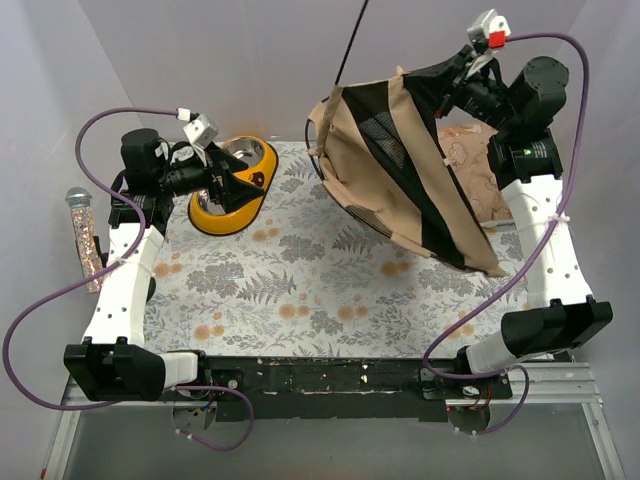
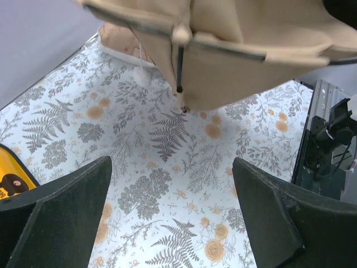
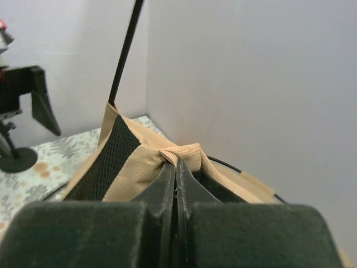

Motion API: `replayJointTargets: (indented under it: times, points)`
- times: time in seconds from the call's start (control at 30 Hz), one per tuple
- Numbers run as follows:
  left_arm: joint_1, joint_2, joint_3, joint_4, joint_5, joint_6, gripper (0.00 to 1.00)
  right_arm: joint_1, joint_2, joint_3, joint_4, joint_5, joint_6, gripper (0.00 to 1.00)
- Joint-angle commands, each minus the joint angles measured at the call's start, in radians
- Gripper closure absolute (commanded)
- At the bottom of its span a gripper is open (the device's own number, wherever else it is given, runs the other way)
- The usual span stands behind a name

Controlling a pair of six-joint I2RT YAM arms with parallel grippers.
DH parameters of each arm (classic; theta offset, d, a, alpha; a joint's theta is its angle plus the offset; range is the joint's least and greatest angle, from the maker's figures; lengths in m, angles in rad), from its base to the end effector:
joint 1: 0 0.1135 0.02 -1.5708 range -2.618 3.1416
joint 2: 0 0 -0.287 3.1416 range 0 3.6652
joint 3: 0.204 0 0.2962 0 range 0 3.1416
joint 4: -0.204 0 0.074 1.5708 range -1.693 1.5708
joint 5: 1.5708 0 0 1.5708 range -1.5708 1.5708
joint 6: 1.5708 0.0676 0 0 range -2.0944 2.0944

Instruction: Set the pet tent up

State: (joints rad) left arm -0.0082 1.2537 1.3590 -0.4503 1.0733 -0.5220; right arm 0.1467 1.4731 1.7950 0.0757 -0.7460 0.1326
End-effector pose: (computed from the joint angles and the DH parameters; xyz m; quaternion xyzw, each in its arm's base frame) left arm 0.3122 -0.0620 0.4404 0.1058 0.7547 -0.5331 0.3675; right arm 0.3516 0.0983 0.5957 -0.3071 0.5133 0.3077 0.7399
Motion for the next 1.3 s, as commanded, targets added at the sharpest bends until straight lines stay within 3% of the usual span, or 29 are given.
replayJointTargets:
  times: [0.0, 0.07, 0.23, 0.37, 0.5, 0.7, 0.8, 0.93, 1.0, 1.03, 1.13, 1.27]
  points:
    - [0.007, -0.036, 0.037, 0.091, 0.063, -0.049, 0.12, 0.108, 0.026, 0.135, -0.265, -0.095, -0.277, 0.99]
    - [0.007, -0.036, 0.046, 0.111, 0.085, -0.056, 0.14, 0.186, 0.026, 0.144, -0.416, -0.067, -0.449, 0.99]
    - [-0.001, -0.057, -0.026, 0.128, 0.082, -0.024, 0.16, 0.353, -0.022, 0.014, -0.569, 0.091, -0.759, 0.99]
    - [-0.030, -0.086, -0.110, 0.200, 0.077, -0.073, 0.13, 0.480, -0.045, -0.066, -0.613, 0.232, -0.860, 0.99]
    - [-0.042, -0.126, -0.236, 0.379, 0.099, -0.252, 0.09, 0.524, -0.034, -0.075, -0.611, 0.275, -0.818, 0.99]
    - [-0.064, -0.140, -0.311, 0.387, 0.158, -0.305, 0.12, 0.553, -0.037, -0.092, -0.628, 0.267, -0.765, 0.99]
    - [-0.062, -0.172, -0.301, 0.265, 0.204, -0.230, 0.08, 0.582, -0.036, -0.097, -0.653, 0.357, -0.736, 0.99]
    - [-0.064, -0.207, -0.250, -0.078, 0.229, 0.015, 0.05, 0.591, -0.059, -0.137, -0.585, 0.473, -0.633, 0.99]
    - [-0.064, -0.221, -0.251, -0.134, 0.255, 0.025, 0.05, 0.593, -0.079, -0.170, -0.535, 0.500, -0.581, 0.99]
    - [-0.064, -0.233, -0.268, -0.079, 0.263, -0.027, 0.05, 0.593, -0.091, -0.186, -0.513, 0.502, -0.558, 0.99]
    - [-0.065, -0.269, -0.377, 0.334, 0.214, -0.375, 0.04, 0.606, -0.094, -0.194, -0.490, 0.478, -0.535, 0.99]
    - [-0.084, -0.235, -0.403, 0.447, 0.131, -0.438, 0.17, 0.608, -0.068, -0.140, -0.542, 0.399, -0.525, 0.99]
